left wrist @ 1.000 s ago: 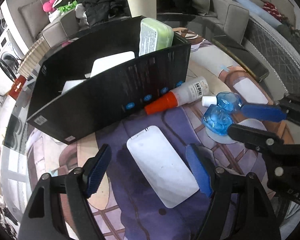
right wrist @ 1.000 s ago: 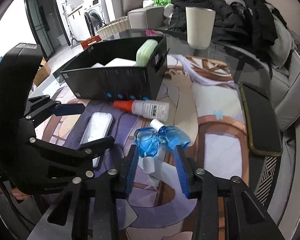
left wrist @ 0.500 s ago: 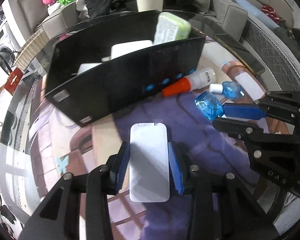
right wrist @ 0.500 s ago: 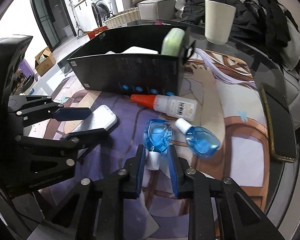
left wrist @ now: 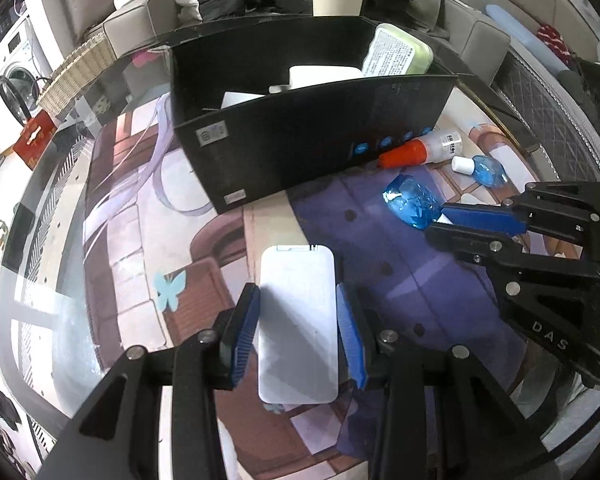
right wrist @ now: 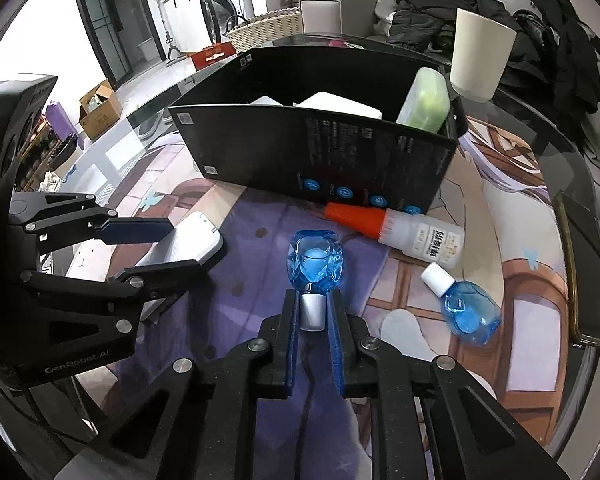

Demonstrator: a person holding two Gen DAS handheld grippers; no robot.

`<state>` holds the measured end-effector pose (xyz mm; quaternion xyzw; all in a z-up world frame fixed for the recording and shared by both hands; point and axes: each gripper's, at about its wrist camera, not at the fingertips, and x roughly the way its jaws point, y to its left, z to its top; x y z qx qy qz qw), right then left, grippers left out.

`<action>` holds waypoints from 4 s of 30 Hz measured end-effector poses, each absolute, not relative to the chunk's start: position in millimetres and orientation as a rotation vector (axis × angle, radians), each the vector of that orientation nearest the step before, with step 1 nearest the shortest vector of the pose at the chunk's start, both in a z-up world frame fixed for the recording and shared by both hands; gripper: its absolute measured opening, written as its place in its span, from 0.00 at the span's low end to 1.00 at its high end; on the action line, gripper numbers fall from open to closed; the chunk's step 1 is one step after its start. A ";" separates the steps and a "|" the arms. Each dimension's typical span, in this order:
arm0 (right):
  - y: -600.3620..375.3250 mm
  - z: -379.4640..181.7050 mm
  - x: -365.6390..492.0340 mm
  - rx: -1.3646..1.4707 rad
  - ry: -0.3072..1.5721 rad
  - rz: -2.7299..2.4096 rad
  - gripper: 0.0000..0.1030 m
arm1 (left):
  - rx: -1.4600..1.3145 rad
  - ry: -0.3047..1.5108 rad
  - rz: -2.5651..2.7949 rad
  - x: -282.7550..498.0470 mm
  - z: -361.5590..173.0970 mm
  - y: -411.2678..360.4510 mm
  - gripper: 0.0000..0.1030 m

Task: Organize rigid objects
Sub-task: 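Grasp the blue bottle with the right gripper while the left holds the slab, then carry the white slab and blue bottle up over the black box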

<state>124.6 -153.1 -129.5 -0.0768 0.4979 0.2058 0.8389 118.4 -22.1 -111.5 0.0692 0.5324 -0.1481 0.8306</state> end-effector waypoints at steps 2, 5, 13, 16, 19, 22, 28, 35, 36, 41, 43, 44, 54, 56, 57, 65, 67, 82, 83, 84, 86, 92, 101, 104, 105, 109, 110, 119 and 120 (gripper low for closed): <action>-151.8 -129.8 125.0 -0.163 1.056 0.437 0.13 | 0.146 1.132 -0.313 117.7 -111.3 -19.5 0.37; -152.2 -131.4 123.8 -0.171 1.061 0.433 0.13 | 0.166 1.133 -0.311 118.2 -111.6 -23.2 0.37; -148.6 -129.9 130.3 -0.145 1.027 0.418 0.50 | 0.159 1.134 -0.303 115.7 -112.6 -23.6 0.39; -142.9 -125.0 136.7 -0.150 1.009 0.424 0.52 | 0.159 1.135 -0.306 115.3 -113.0 -22.7 0.40; -134.3 -124.4 143.3 -0.173 1.002 0.430 0.52 | 0.163 1.131 -0.312 115.2 -113.3 -22.1 0.40; -131.5 -128.5 146.0 -0.179 1.014 0.427 0.50 | 0.165 1.133 -0.315 116.1 -113.1 -22.5 0.37; -130.1 -131.8 146.9 -0.184 1.033 0.432 0.30 | 0.165 1.130 -0.320 116.0 -112.9 -20.3 0.37; -134.9 -117.9 135.6 -0.154 0.982 0.452 0.30 | 0.155 1.055 -0.320 113.0 -96.1 -19.3 0.36; -135.7 -113.8 134.3 -0.146 0.973 0.454 0.30 | 0.152 1.031 -0.322 111.5 -91.0 -19.0 0.36; -139.6 -88.3 124.9 -0.123 0.880 0.466 0.30 | 0.155 0.913 -0.328 104.1 -66.7 -20.1 0.36; -140.7 -74.5 116.9 -0.109 0.819 0.474 0.30 | 0.156 0.844 -0.328 100.0 -53.3 -19.8 0.36; -141.1 -68.2 114.0 -0.110 0.792 0.472 0.30 | 0.158 0.813 -0.325 98.3 -47.3 -19.6 0.36; -146.8 -1.6 67.3 -0.115 0.454 0.444 0.30 | 0.131 0.502 -0.313 71.8 15.5 -11.2 0.37; -146.3 7.6 59.0 -0.119 0.406 0.442 0.30 | 0.127 0.466 -0.310 69.0 22.9 -8.5 0.37; -146.4 12.7 53.9 -0.122 0.377 0.440 0.30 | 0.117 0.447 -0.309 66.9 27.0 -6.9 0.37; -150.3 31.4 37.1 -0.109 0.302 0.426 0.30 | 0.089 0.360 -0.296 62.2 47.5 -2.4 0.37; -151.4 34.4 37.3 -0.104 0.296 0.420 0.30 | 0.081 0.353 -0.292 64.6 49.4 -3.8 0.37; -154.1 61.3 72.5 -0.058 0.229 0.346 0.29 | 0.008 0.278 -0.223 97.3 68.2 0.7 0.37; -153.4 62.5 75.2 -0.055 0.224 0.338 0.29 | 0.004 0.274 -0.220 99.8 69.0 1.1 0.37; -152.5 64.0 78.5 -0.052 0.223 0.332 0.29 | 0.002 0.268 -0.215 103.8 69.8 0.8 0.36; -151.9 65.0 86.3 -0.047 0.219 0.322 0.29 | -0.004 0.260 -0.211 110.6 69.6 0.8 0.37; -151.2 62.3 117.5 -0.040 0.230 0.303 0.29 | -0.033 0.281 -0.197 133.5 63.4 0.8 0.37; -147.9 47.1 159.2 -0.040 0.286 0.290 0.29 | -0.071 0.363 -0.204 169.7 49.9 -0.4 0.37; -149.3 38.3 172.3 -0.026 0.332 0.289 0.29 | -0.074 0.407 -0.203 181.0 42.0 -2.6 0.37; -150.1 35.7 175.8 -0.022 0.344 0.289 0.29 | -0.075 0.424 -0.202 185.4 38.8 -3.6 0.37; -151.8 24.1 191.4 -0.013 0.405 0.281 0.29 | -0.097 0.504 -0.209 201.6 27.2 -5.7 0.37; -152.5 21.4 194.4 -0.011 0.418 0.282 0.29 | -0.099 0.519 -0.208 204.0 24.8 -6.1 0.37; -152.2 -17.5 229.6 -0.001 0.640 0.300 0.30 | -0.095 0.748 -0.200 238.3 -14.4 -13.5 0.37; -151.7 -21.6 232.2 0.001 0.658 0.300 0.30 | -0.094 0.779 -0.196 241.1 -20.6 -14.9 0.37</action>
